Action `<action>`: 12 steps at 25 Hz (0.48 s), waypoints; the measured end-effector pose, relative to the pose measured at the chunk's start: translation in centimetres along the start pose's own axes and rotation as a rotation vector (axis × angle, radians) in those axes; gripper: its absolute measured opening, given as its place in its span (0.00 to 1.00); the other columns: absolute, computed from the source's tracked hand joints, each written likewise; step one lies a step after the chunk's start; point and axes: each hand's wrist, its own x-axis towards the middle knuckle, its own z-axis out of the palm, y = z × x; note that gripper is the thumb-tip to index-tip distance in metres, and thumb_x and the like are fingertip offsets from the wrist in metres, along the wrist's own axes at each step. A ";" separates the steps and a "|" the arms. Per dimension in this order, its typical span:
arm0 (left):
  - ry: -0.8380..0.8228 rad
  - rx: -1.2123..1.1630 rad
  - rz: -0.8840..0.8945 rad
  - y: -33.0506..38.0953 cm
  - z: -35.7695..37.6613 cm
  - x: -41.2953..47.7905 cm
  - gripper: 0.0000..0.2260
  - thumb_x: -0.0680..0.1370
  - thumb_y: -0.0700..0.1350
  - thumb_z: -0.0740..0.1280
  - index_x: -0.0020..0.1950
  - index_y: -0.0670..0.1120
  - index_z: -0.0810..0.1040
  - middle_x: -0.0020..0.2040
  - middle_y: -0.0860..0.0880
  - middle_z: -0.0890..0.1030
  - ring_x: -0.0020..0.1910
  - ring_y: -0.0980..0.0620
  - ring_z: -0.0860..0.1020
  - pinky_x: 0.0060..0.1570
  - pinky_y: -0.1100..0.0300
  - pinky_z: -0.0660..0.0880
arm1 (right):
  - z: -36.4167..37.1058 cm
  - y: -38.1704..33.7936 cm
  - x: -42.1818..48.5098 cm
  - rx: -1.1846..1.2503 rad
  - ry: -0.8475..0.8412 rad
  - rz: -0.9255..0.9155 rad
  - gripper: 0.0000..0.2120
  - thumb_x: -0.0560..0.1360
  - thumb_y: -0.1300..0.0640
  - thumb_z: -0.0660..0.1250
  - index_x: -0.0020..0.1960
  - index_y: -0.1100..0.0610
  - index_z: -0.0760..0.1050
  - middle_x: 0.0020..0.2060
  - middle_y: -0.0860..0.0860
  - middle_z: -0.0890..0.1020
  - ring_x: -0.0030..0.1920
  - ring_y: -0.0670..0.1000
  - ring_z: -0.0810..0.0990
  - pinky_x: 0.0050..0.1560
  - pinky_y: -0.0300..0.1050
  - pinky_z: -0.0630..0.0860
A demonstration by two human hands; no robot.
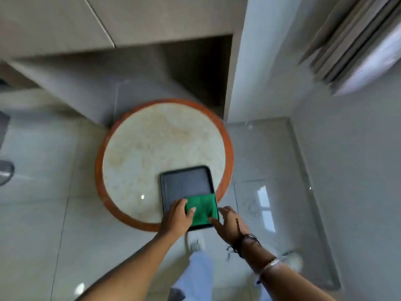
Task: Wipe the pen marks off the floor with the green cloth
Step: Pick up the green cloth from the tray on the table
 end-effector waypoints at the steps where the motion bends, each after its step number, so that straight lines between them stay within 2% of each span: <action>1: 0.026 -0.081 -0.051 -1.2 1.5 1.7 0.22 0.77 0.53 0.66 0.67 0.43 0.74 0.64 0.42 0.78 0.62 0.41 0.77 0.60 0.50 0.74 | 2.2 0.0 1.6 0.064 0.016 0.042 0.21 0.75 0.47 0.67 0.64 0.57 0.74 0.60 0.56 0.77 0.59 0.58 0.78 0.57 0.50 0.76; 2: 0.025 -0.179 -0.105 -1.7 2.7 3.3 0.22 0.76 0.52 0.68 0.66 0.42 0.75 0.63 0.40 0.79 0.61 0.41 0.77 0.60 0.48 0.74 | 3.9 0.0 3.3 0.107 0.065 0.070 0.22 0.74 0.48 0.69 0.65 0.57 0.72 0.60 0.56 0.76 0.59 0.59 0.77 0.57 0.51 0.77; 5: 0.067 -0.380 -0.218 -3.4 5.9 7.3 0.19 0.74 0.48 0.72 0.61 0.39 0.76 0.56 0.37 0.81 0.55 0.38 0.80 0.57 0.45 0.76 | 7.1 -0.1 7.1 -0.033 0.180 0.091 0.26 0.73 0.53 0.70 0.67 0.58 0.68 0.60 0.59 0.73 0.59 0.62 0.73 0.56 0.57 0.77; 8: 0.023 -0.489 -0.303 -3.5 7.2 7.9 0.20 0.70 0.50 0.75 0.55 0.42 0.75 0.52 0.41 0.83 0.49 0.42 0.81 0.52 0.48 0.79 | 7.1 0.8 8.6 0.014 0.268 0.145 0.24 0.70 0.55 0.73 0.62 0.59 0.69 0.57 0.59 0.74 0.57 0.62 0.73 0.54 0.58 0.76; 12: -0.111 -0.676 -0.386 -3.2 6.7 7.4 0.26 0.66 0.48 0.78 0.59 0.41 0.78 0.56 0.42 0.84 0.53 0.44 0.82 0.59 0.46 0.79 | 6.2 1.7 8.9 0.188 0.202 0.161 0.27 0.67 0.55 0.76 0.62 0.57 0.70 0.55 0.56 0.72 0.56 0.60 0.74 0.53 0.56 0.78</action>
